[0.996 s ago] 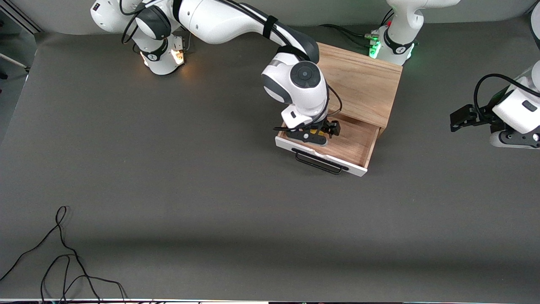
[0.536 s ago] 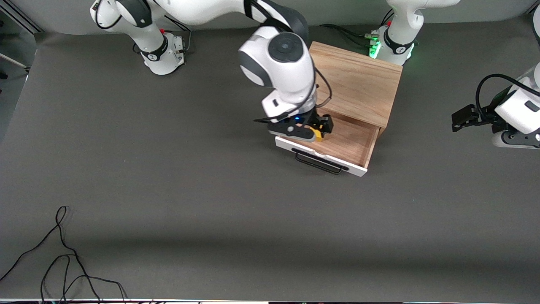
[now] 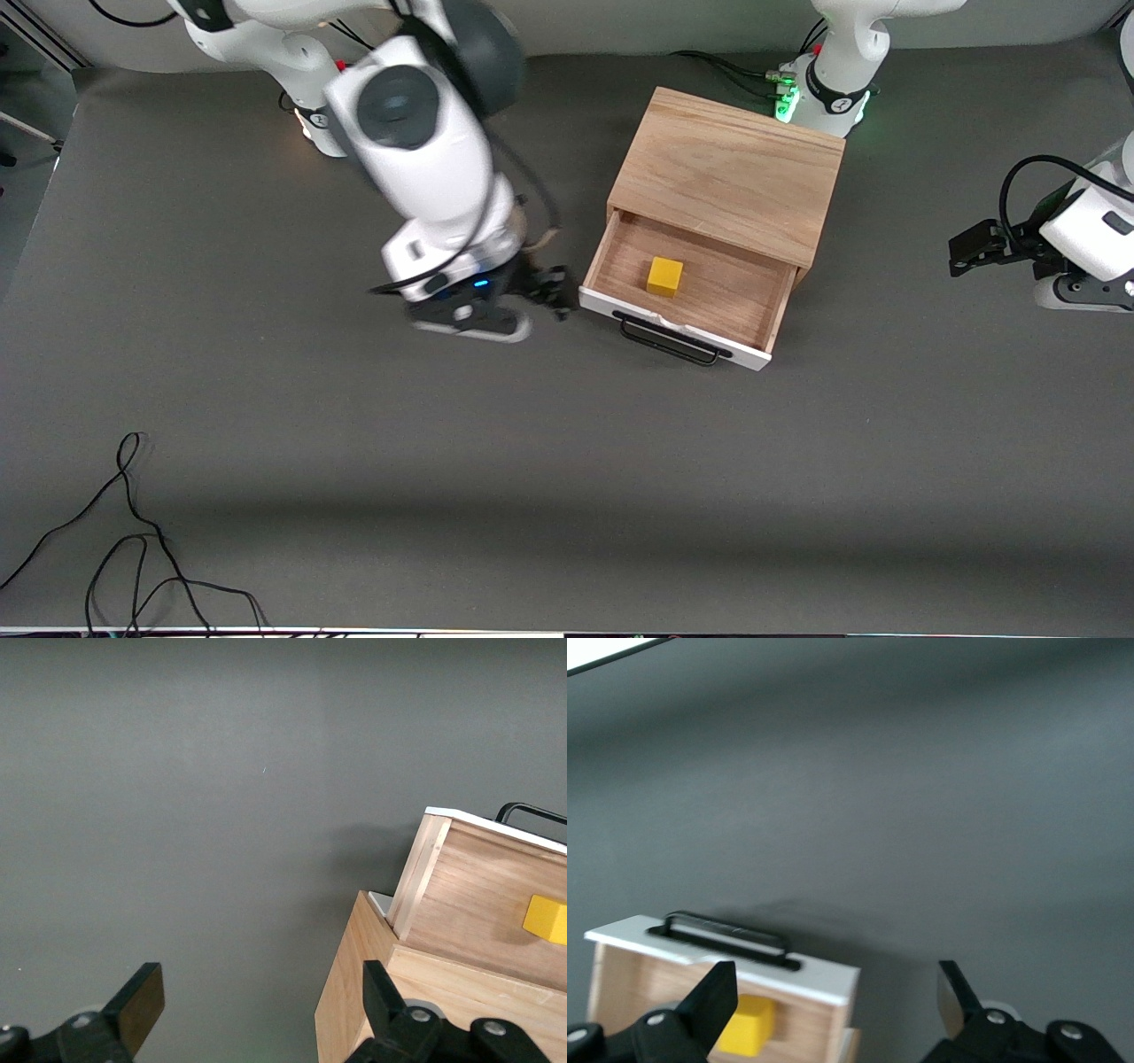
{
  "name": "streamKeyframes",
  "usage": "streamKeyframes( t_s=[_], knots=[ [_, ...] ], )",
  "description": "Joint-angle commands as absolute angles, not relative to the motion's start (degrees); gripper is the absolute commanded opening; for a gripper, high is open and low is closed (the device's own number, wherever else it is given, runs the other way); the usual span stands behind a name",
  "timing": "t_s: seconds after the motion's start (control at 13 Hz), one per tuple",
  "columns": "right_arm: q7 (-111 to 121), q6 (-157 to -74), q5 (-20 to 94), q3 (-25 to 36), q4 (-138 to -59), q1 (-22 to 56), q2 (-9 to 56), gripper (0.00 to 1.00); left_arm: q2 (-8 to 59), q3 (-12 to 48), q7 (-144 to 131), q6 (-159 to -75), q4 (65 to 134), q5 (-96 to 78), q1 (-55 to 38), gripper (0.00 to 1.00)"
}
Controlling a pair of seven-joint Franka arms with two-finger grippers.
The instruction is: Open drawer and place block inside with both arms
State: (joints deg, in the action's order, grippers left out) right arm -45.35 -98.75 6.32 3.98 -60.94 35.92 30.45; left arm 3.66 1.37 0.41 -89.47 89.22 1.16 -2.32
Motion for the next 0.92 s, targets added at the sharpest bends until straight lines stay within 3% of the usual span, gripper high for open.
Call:
streamKeyframes(
  t_s=[0.0, 0.54, 0.84],
  knots=[
    [-36.42, -99.32, 6.24, 3.25, -73.71, 29.99, 20.94, 1.00, 2.37, 1.58, 1.32, -88.86, 90.00, 0.88, -1.93, 1.00],
    [-17.25, -99.40, 5.80, 3.08, -92.87, 16.98, 5.12, 1.00, 2.46, 1.58, 1.41, -88.86, 90.00, 0.88, -1.93, 1.00],
    [-10.90, -99.58, 5.36, 2.81, -98.08, 9.77, 0.45, 1.00, 2.46, 1.58, 1.41, -88.86, 90.00, 0.88, -2.02, 1.00]
  ],
)
